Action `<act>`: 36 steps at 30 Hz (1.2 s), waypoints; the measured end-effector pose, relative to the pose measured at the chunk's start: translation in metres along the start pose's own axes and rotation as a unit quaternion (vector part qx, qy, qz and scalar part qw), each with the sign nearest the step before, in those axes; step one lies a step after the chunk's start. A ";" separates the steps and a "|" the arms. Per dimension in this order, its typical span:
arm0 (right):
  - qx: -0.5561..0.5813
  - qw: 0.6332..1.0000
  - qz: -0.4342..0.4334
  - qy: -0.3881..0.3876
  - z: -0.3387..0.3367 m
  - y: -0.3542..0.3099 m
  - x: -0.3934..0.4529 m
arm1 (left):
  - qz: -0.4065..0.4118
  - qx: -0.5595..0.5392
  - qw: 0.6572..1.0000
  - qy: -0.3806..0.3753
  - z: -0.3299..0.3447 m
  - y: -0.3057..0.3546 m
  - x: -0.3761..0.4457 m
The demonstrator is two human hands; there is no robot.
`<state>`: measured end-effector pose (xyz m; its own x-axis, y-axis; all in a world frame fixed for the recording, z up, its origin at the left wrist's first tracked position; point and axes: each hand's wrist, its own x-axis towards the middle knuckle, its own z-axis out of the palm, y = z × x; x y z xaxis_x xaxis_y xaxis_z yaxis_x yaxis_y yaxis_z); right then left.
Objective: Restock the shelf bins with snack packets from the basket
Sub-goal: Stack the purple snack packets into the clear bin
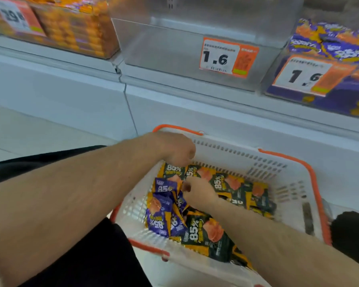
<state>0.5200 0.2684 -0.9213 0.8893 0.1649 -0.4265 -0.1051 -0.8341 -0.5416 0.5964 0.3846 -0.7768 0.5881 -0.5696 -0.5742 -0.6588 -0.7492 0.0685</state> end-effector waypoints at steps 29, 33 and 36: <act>0.002 1.000 0.015 0.014 -0.111 0.013 -0.040 | -0.014 -0.066 0.996 0.060 -0.016 0.022 0.016; 0.034 0.998 -0.016 0.048 -0.163 0.002 -0.055 | 0.013 -0.096 0.994 0.053 -0.037 0.045 0.019; 0.081 0.991 -0.039 0.098 -0.196 -0.003 -0.067 | 0.056 -0.148 0.980 0.123 -0.059 0.055 0.017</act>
<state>0.5481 0.1569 -0.7488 0.9653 0.1076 -0.2380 -0.0878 -0.7246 -0.6835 0.5977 0.3140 -0.7346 0.6392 -0.6911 -0.3372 -0.5821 -0.7214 0.3751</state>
